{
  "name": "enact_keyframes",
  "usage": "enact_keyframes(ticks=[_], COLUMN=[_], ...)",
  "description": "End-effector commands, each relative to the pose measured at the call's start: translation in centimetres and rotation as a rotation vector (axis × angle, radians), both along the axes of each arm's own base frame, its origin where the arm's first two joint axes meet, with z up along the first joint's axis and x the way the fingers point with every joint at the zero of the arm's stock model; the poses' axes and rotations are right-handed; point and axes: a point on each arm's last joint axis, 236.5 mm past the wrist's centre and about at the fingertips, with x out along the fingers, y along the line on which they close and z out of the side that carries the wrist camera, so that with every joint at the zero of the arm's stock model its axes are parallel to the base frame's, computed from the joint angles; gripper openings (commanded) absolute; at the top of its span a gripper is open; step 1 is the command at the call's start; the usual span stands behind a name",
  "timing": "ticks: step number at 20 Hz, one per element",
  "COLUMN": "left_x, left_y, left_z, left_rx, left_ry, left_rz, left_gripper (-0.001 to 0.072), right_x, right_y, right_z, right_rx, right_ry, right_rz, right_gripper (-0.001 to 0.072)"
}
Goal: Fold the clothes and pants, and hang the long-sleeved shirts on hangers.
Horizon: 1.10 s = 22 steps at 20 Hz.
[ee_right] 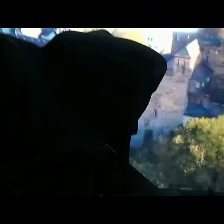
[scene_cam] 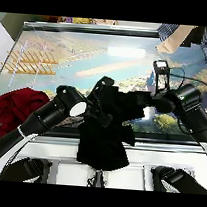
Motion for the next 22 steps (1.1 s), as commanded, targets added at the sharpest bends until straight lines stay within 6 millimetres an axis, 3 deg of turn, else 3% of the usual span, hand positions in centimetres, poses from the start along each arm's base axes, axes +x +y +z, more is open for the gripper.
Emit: enact_keyframes(ticks=[1,4,7,12,16,19,22], left_x=[1.4,6.6,8.9,11.7,11.7,12.4,11.7], left_y=[-0.7,-1.1,-3.0,-5.3,-6.8,-9.1,-9.9], left_z=[1.1,5.1,5.9,3.4,0.2,0.0,0.2], left_rx=[-0.103,-0.199,-0.181,-0.116,-0.036,-0.065,-0.100], left_ry=[0.013,-0.114,-0.164,-0.127,-0.044,-0.077,-0.052], left_rz=[0.065,0.115,0.025,-0.046,-0.126,-0.147,-0.176], left_gripper=[0.0720,0.0720,0.0720,0.0720,0.0720,0.0720,0.0720], right_x=[-1.4,-1.4,-1.4,-1.1,-1.0,-1.0,-1.0], right_y=[-0.5,-0.5,-0.5,-1.6,-2.0,-2.0,-2.0], right_z=[-1.5,-1.3,-1.2,-0.3,0.4,0.4,0.4], right_rx=[-0.006,0.005,0.010,-0.016,-0.019,-0.019,-0.019], right_ry=[0.038,0.031,0.029,-0.012,-0.034,-0.034,-0.034], right_rz=[-0.007,-0.021,-0.030,-0.050,-0.064,-0.064,-0.064], right_gripper=[0.0034,0.0034,0.0034,0.0034,0.0034,0.0034,0.0034])
